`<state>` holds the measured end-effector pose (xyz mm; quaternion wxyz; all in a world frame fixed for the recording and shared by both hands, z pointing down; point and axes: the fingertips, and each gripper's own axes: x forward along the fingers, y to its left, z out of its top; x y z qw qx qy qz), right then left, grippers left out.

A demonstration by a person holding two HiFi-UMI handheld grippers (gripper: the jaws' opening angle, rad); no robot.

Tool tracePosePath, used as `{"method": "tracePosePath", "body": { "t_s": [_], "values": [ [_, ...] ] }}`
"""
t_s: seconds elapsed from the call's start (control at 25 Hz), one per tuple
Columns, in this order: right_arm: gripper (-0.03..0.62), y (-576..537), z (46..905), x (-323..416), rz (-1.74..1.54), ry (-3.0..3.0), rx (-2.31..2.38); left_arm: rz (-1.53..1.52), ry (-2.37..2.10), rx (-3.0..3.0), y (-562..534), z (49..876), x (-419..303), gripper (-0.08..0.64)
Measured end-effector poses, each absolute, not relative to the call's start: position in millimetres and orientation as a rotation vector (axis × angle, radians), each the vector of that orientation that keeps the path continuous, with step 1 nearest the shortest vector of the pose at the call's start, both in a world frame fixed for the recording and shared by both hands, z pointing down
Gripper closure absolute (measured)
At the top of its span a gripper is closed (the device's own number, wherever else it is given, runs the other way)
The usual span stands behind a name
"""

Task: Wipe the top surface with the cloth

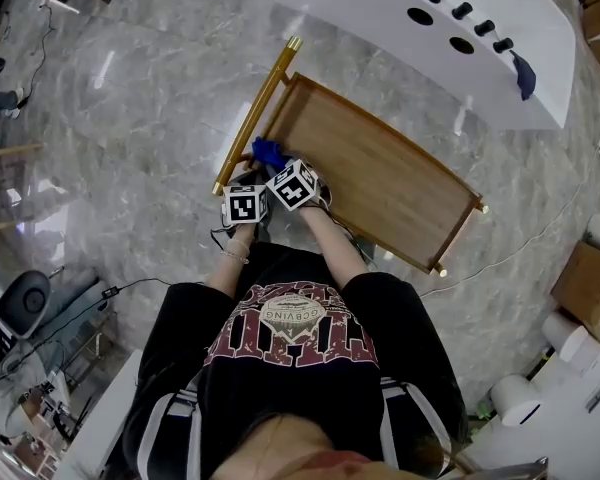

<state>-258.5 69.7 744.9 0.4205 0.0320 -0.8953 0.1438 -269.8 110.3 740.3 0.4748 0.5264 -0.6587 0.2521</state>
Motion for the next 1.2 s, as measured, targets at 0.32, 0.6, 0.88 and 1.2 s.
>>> {"method": "tracePosePath", "body": {
  "t_s": [0.32,0.6,0.88,1.2],
  "values": [
    [0.499,71,744,-245,0.375,-2.240,0.092,0.627,-1.591,1.296,110,740,-261,0.511],
    [0.499,70,745,-224,0.395,-2.241,0.133,0.644,-1.575,1.310,107,741,-254,0.511],
    [0.499,68,744,-205,0.410,-2.238,0.172,0.694,-1.524,1.368,100,741,-230,0.511],
    [0.499,67,745,-198,0.409,-2.244,0.199,0.730,-1.501,1.398,99,741,-221,0.511]
  ]
}}
